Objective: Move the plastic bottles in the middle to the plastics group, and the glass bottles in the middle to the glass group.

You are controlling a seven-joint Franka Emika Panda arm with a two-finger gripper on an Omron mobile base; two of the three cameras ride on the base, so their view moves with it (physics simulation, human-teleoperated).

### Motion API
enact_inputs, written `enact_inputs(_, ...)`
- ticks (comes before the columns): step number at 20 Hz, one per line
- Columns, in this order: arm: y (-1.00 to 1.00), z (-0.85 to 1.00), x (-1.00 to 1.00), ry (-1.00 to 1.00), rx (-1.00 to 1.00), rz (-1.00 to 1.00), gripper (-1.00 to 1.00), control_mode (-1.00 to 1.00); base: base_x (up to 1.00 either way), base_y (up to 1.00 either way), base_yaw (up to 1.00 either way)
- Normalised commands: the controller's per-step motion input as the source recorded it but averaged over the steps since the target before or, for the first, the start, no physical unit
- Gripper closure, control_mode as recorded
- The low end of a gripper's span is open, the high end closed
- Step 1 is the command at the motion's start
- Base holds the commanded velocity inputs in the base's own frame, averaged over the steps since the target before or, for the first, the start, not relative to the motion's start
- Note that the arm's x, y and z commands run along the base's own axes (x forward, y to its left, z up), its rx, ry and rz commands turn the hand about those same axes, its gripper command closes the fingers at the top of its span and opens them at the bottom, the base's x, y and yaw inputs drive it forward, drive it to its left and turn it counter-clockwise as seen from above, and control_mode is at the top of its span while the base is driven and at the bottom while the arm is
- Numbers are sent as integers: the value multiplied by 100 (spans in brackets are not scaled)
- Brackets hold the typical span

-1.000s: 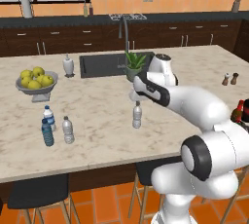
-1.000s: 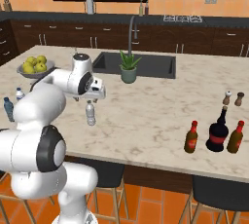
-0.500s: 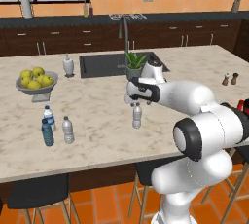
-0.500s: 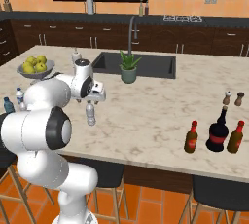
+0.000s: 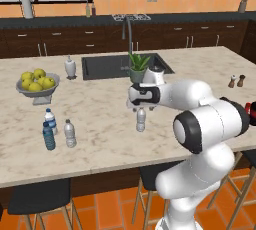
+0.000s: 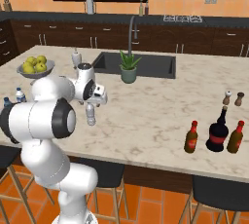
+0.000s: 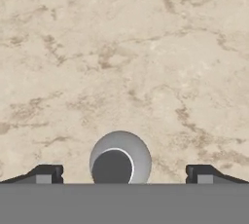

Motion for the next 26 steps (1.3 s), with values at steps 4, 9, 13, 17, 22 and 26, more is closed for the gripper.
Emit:
enact_inputs(4, 2, -24, 6, 1, 0, 0, -100, -100, 0, 0, 0)
enact_inputs(9, 12, -24, 7, 0, 0, 0, -100, -100, 0, 0, 0)
enact_inputs(13, 15, -20, -5, 0, 0, 0, 100, -100, 0, 0, 0)
enact_inputs(17, 3, -11, -29, 3, 0, 0, 100, -100, 0, 0, 0)
enact_inputs(22, 30, 22, -41, 7, 5, 0, 100, -100, 0, 0, 0)
enact_inputs(26, 91, 22, -16, 0, 1, 0, 100, -100, 0, 0, 0)
